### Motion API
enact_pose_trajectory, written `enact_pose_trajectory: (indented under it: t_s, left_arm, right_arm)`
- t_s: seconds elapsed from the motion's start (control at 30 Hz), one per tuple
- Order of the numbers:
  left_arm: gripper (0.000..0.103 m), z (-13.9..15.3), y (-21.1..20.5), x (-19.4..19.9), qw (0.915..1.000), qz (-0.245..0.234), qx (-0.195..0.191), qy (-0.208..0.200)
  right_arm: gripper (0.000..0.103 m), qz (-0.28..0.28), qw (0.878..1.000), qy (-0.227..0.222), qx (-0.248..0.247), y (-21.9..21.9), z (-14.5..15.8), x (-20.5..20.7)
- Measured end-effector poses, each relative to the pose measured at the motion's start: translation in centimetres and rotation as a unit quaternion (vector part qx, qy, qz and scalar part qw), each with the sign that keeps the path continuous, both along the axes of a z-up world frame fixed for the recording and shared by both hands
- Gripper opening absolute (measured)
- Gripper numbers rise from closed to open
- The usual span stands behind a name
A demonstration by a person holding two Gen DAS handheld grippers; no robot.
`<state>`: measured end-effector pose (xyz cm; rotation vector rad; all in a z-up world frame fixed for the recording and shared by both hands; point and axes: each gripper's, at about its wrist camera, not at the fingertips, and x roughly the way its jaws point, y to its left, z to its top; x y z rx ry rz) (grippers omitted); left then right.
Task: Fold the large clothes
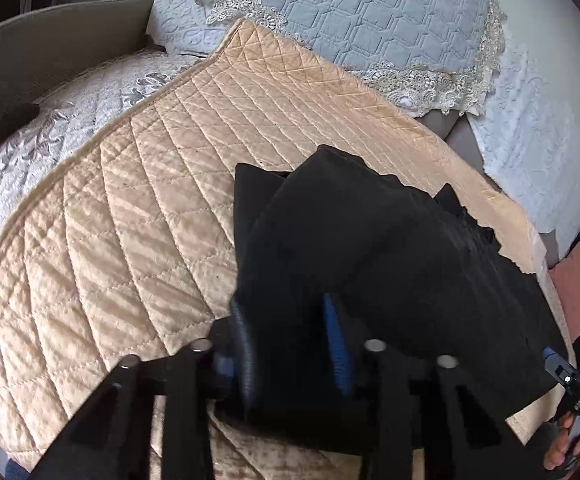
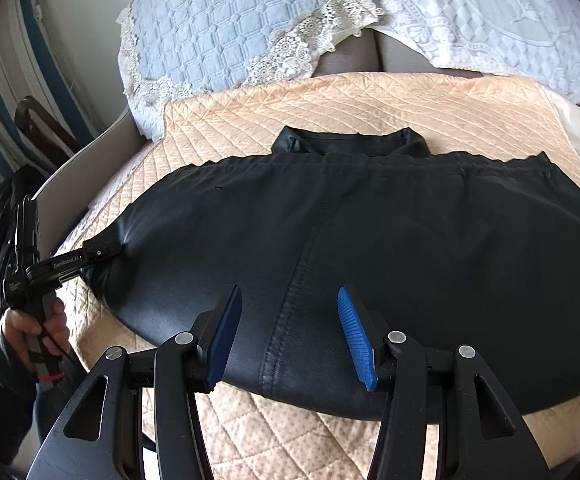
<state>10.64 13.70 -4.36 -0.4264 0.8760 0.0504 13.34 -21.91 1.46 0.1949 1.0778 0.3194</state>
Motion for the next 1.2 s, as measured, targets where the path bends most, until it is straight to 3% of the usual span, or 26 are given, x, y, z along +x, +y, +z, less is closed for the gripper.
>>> enact_pose_trajectory:
  t_s: [0.03,0.1,0.2,0.3,0.4,0.53,0.7,0.93,1.0,1.13,1.17,1.2]
  left_arm:
    - [0.017,0.2,0.0,0.1,1.0,0.0,0.003,0.001]
    - [0.013,1.0,-0.1,0.2,0.9999,-0.005,0.013,0.001]
    - [0.011,3.3,-0.4,0.2,0.9997,-0.016,0.017,-0.012]
    - [0.011,7.3,-2.0,0.0,0.9974,-0.048,0.009,-0.053]
    - [0.01,11.4,-5.2,0.1,0.9911,-0.096,0.007,-0.092]
    - [0.01,14.5,-10.5,1.5,0.9796,-0.163,-0.011,-0.116]
    - [0.006,13.3,-18.3,3.7,0.9632,-0.242,-0.043,-0.109]
    - [0.005,3.6,-26.4,5.4,0.9425,-0.329,-0.057,-0.007]
    - [0.005,3.8,-26.4,4.6,0.9391,-0.337,-0.066,-0.009]
    - [0.008,7.5,-23.4,2.8,0.9367,-0.334,-0.091,-0.055]
    - [0.011,8.4,-22.2,2.4,0.9385,-0.325,-0.091,-0.071]
    - [0.021,9.1,-20.9,2.0,0.9428,-0.311,-0.085,-0.085]
  right_arm:
    - [0.051,-0.003,1.0,-0.001,0.002,-0.2,0.1,-0.1]
    - [0.051,-0.011,1.0,-0.005,0.004,-0.9,0.3,-0.3]
    - [0.051,-0.026,1.0,-0.009,0.01,-2.3,0.5,-0.8]
    - [0.051,-0.044,0.999,-0.012,0.016,-4.0,0.6,-1.3]
    - [0.051,-0.064,0.998,-0.013,0.025,-5.7,0.7,-1.9]
    - [0.051,-0.091,0.995,-0.017,0.035,-7.6,0.9,-2.7]
    - [0.051,-0.115,0.993,-0.016,0.037,-9.6,1.2,-3.9]
    - [0.051,-0.137,0.989,0.002,0.059,-11.5,0.8,-4.6]
    - [0.051,-0.14,0.987,0.007,0.075,-11.8,0.8,-4.6]
    - [0.052,-0.13,0.982,0.02,0.133,-11.4,0.4,-3.4]
    - [0.055,-0.124,0.98,0.027,0.152,-11.0,0.0,-2.8]
    - [0.059,-0.119,0.978,0.034,0.167,-10.6,-0.3,-2.2]
